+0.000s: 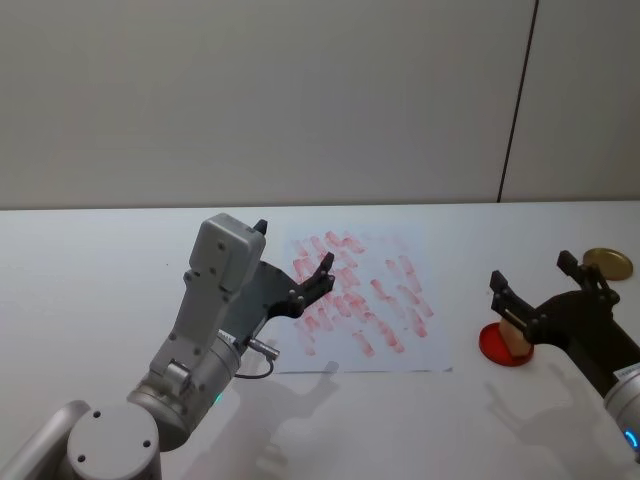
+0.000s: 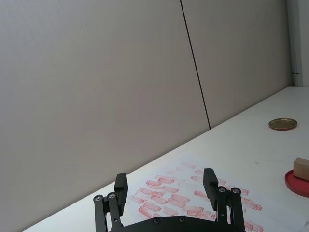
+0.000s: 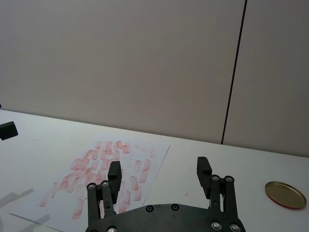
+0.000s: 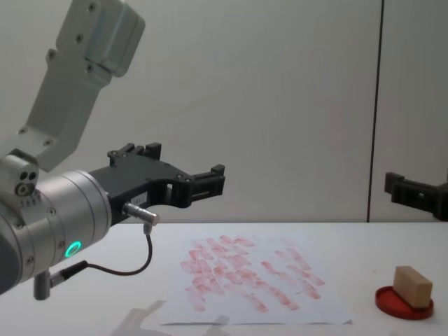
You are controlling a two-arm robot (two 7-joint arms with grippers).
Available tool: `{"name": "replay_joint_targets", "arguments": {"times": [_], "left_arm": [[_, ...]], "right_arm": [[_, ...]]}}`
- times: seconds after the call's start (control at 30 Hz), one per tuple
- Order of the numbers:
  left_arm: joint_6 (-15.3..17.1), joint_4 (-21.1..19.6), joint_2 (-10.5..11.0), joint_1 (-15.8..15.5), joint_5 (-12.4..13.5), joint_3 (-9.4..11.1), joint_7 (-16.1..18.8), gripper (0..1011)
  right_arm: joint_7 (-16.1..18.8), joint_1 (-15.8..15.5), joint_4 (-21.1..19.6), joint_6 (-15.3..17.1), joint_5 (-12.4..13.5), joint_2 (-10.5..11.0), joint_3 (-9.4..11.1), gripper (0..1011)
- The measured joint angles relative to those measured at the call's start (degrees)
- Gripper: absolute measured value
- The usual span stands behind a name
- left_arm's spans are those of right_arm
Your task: Use the one hand to pick up the stamp and affix it onto the A4 paper.
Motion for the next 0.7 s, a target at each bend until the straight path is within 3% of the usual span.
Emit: {"name": "replay_joint_targets", "arguments": {"times": [0.1,0.7], "left_arm": [[0.00,0.00,0.00,0.00,0.00,0.00,0.00,993],[0.00,0.00,0.00,0.00,0.00,0.00,0.00,993]], "right_arm": [[0.00,0.00,0.00,0.00,0.00,0.00,0.00,999],[0.00,0.00,0.00,0.00,0.00,0.00,0.00,1001]]}}
